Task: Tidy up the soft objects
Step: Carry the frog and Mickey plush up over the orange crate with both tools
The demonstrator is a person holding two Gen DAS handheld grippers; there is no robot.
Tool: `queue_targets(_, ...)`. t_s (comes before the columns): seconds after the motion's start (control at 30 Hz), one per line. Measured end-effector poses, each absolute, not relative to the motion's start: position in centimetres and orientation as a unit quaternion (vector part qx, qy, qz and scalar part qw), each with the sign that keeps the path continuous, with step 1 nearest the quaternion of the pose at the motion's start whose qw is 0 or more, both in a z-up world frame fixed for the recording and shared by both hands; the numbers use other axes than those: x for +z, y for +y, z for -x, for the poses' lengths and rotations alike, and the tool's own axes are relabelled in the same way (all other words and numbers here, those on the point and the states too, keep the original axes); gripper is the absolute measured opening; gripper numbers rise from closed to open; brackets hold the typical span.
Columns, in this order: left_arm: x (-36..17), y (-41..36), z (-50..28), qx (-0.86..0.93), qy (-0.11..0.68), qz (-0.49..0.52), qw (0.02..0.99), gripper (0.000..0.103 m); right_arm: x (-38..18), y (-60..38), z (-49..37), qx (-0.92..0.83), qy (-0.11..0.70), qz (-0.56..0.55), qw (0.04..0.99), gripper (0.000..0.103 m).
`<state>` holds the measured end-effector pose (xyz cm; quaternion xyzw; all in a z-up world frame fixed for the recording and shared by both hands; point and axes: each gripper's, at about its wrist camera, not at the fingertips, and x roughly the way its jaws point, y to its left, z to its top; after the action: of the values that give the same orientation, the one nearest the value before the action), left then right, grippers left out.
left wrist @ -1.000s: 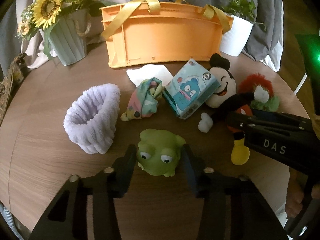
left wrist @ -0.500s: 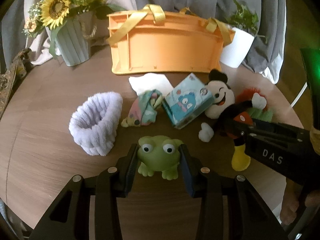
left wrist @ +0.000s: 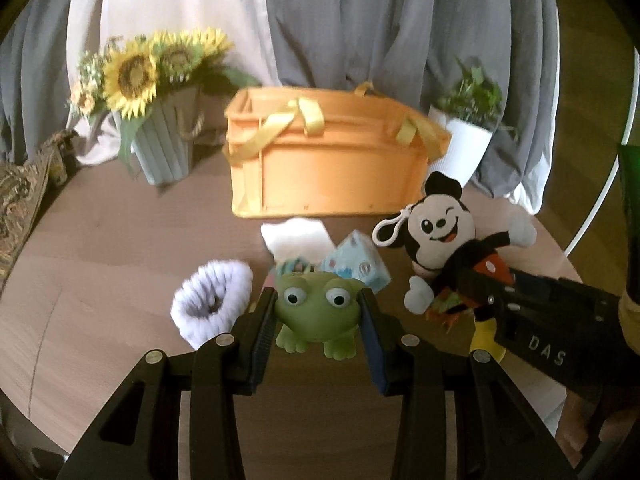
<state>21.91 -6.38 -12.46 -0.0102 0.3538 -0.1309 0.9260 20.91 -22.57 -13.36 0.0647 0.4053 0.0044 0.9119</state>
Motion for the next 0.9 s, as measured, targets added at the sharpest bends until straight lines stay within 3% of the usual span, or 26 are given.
queue_targets(0.9, -2.7, -5.5, -23.1, -0.143, 0.214, 0.024, 0.966, 0.040, -3.5, -22.2, -20.1, -0.006, 0.270, -0.068, 0.961, 0.039)
